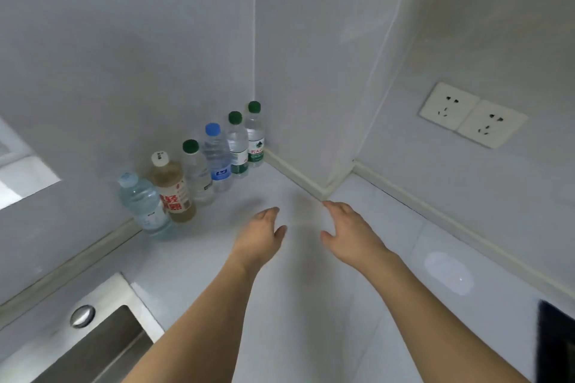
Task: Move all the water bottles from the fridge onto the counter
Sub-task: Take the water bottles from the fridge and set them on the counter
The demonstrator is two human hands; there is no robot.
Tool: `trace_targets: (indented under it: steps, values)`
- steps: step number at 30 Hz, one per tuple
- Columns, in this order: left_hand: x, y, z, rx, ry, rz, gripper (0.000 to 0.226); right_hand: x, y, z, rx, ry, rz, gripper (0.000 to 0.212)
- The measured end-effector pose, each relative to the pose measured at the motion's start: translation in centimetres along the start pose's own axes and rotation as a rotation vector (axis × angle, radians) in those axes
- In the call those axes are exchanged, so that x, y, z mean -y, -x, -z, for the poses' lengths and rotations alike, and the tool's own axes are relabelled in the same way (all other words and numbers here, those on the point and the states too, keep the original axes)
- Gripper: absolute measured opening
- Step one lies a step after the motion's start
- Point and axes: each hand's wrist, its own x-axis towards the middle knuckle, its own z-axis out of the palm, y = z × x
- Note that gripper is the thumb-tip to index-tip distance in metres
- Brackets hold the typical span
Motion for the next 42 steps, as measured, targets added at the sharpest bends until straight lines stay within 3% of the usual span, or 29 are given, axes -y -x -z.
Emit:
trace_targets:
  steps: [8,14,21,26,28,35,42]
  values:
    - [-13.7,0.8,-6.0,0.156,-0.15,-0.335,0.056,-11.3,10.1,3.5,-0.156,-0.105,-0.274,0.063]
    - [-24.5,7.4,-11.5,0.22,-0.233,-0.59,0.055,-19.1,22.1,4.0,-0.287,-0.181,-0.469,0.064]
    - [-36.3,20.1,-17.6,0.32,-0.264,-0.9,0.051,-25.9,39.8,3.1,-0.471,-0.266,-0.724,0.055]
    - [-44.0,31.5,-22.0,0.396,-0.232,-1.111,0.042,-28.9,54.2,1.5,-0.624,-0.279,-0.887,0.062]
    - [-47.4,37.7,-24.4,0.419,-0.243,-1.22,0.048,-30.1,61.6,0.3,-0.687,-0.3,-1.0,0.065]
    - [-54.9,51.0,-29.0,0.492,-0.197,-1.514,0.049,-31.7,76.2,-1.3,-0.824,-0.323,-1.194,0.064]
    - [-61.2,59.7,-34.5,0.584,-0.207,-1.67,0.052,-35.0,85.7,-3.1,-0.918,-0.368,-1.351,0.063]
